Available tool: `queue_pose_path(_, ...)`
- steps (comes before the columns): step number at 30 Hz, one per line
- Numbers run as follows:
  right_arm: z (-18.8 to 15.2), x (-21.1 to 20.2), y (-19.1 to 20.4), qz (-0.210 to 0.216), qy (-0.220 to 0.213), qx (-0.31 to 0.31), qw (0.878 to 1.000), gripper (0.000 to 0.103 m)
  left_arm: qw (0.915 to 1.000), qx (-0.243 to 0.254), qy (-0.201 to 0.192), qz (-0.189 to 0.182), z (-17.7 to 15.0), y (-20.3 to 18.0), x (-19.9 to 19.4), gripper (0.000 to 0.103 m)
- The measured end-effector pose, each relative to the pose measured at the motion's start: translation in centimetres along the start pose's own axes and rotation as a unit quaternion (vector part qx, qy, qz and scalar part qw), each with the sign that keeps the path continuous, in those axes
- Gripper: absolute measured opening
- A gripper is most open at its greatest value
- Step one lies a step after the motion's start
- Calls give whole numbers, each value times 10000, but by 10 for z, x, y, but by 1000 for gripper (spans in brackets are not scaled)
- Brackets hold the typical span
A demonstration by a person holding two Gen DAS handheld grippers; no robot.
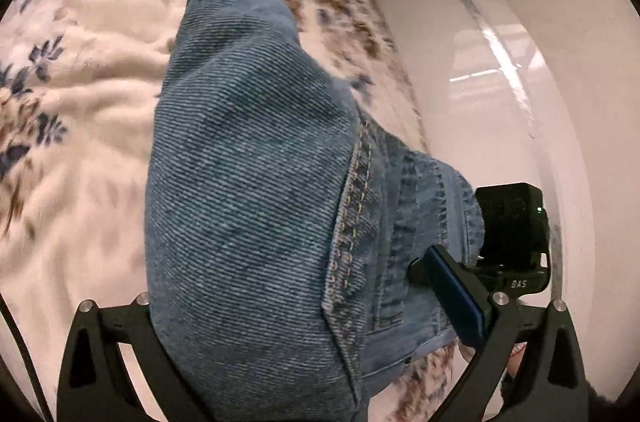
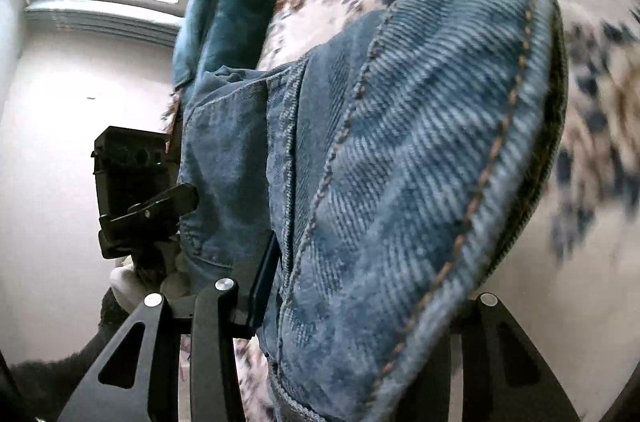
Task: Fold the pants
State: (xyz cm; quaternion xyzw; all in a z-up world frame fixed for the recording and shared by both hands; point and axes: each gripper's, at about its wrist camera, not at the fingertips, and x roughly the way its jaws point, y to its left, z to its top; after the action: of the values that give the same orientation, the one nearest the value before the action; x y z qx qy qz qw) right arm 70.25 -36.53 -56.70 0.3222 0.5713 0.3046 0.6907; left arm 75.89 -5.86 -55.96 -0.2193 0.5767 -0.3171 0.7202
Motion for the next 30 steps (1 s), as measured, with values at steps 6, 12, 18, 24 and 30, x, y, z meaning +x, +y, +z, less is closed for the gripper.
queue_pose_path(6,40,52,-73,-766,-47,862,9933,53,9942,-760,483,581,-5,101,57,100)
queue_pose_path(12,36,70,-48,-1463,28,819,9858,82,9900,-228,434,1321,-17,71,39,101)
queue_pose_path(18,-7,35,31,-3598,-620,49,9310,92,9459,589,-239,3183,-59,-3,-13,101)
queue_pose_path(24,-81,-4,116,-4393,-957,-154,8931,92,9336,698,-442,3486,-82,-46,-52,101)
queue_pose_path(30,-139,-65,206,-4401,-1460,-28,8860,92,9307,825,-673,3499,-111,-132,-113,101)
